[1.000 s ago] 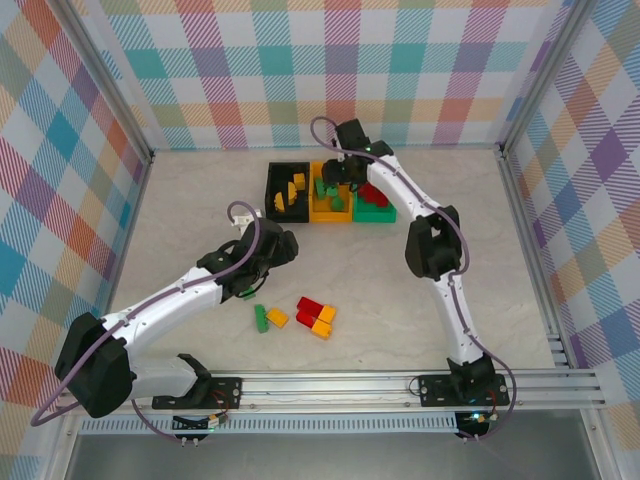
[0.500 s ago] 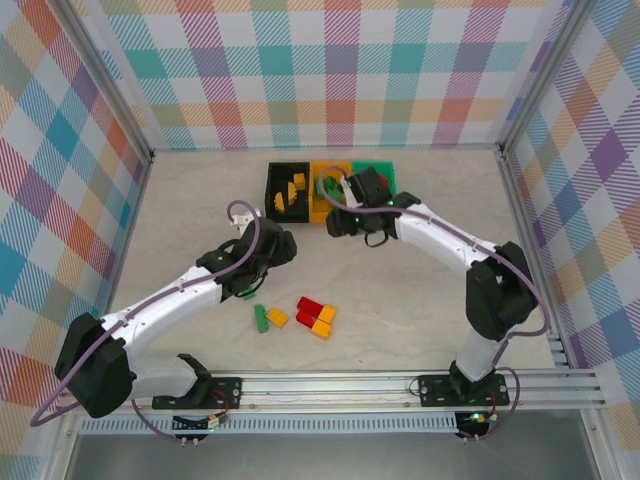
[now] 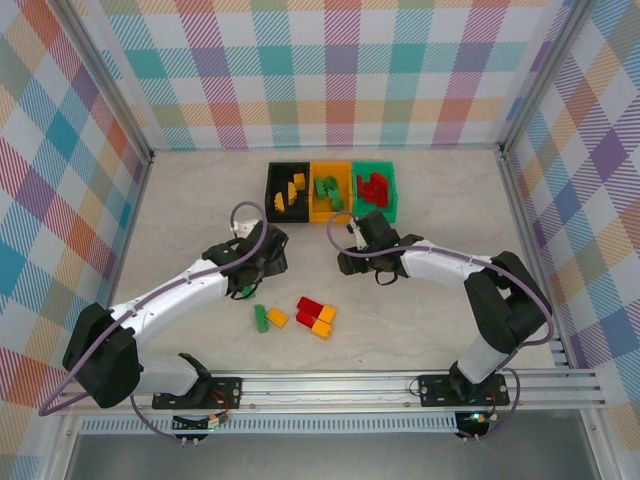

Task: Sort the legos into containers by color
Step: Pick up the lego from the middle-left of the table.

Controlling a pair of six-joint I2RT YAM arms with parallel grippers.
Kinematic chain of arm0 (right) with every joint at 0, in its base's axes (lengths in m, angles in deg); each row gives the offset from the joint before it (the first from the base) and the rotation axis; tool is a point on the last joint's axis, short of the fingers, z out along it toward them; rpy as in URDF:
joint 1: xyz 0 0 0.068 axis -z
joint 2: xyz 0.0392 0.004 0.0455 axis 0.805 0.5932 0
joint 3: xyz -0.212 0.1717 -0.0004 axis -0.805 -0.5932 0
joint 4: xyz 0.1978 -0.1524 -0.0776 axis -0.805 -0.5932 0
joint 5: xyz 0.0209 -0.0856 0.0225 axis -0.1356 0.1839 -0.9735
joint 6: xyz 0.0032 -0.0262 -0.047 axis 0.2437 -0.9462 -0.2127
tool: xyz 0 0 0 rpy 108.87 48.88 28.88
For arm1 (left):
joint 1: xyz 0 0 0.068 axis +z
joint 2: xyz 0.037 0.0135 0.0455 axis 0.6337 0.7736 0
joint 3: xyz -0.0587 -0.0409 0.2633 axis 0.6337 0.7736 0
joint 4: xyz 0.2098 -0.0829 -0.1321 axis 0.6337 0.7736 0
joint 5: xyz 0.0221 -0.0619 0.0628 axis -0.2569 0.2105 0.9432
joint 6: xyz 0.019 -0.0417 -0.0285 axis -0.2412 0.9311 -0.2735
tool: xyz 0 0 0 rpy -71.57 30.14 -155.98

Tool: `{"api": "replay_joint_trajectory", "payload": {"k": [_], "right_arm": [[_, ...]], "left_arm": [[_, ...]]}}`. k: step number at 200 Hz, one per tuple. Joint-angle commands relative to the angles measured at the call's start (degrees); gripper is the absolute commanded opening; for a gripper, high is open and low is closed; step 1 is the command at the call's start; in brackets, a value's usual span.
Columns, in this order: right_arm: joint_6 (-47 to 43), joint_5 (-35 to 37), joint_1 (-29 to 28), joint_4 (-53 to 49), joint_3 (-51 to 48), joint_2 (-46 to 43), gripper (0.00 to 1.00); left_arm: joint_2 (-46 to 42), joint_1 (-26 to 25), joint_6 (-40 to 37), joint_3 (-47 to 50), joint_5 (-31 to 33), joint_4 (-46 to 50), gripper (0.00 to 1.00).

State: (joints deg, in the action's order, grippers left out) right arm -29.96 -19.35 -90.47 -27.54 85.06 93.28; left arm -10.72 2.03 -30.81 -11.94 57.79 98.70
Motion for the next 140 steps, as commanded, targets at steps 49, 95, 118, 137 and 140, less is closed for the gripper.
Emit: {"api": "replay_joint_trajectory", "payload": {"k": [49,95,118,137,140], "right_arm": [[0.26,2.0,-0.63,4.54,-0.76,-1.92,0.6],[0.31,2.5,-0.67,4.56,-0.72,-1.73,0.59],[0.26,2.66,-0.68,5.05,-1.02,-1.85,0.6],[0.17,2.86,-0.63,4.74,-0.8,-1.56,0.6],[0.24,2.86,-0.65,4.85,-0.79,-1.46,0.6]], "left_arm": [[2.78,2.03,2.93,5.03,0.76,6.8,0.84],[10.52,3.59,3.87,5.37,-1.89,1.72,0.75],[13.92,4.91,3.85,4.47,-2.34,1.32,0.74],[14.77,5.54,3.8,5.38,-2.46,-0.7,0.73],[14.89,5.69,3.86,5.56,-2.52,-1.17,0.73]]}}
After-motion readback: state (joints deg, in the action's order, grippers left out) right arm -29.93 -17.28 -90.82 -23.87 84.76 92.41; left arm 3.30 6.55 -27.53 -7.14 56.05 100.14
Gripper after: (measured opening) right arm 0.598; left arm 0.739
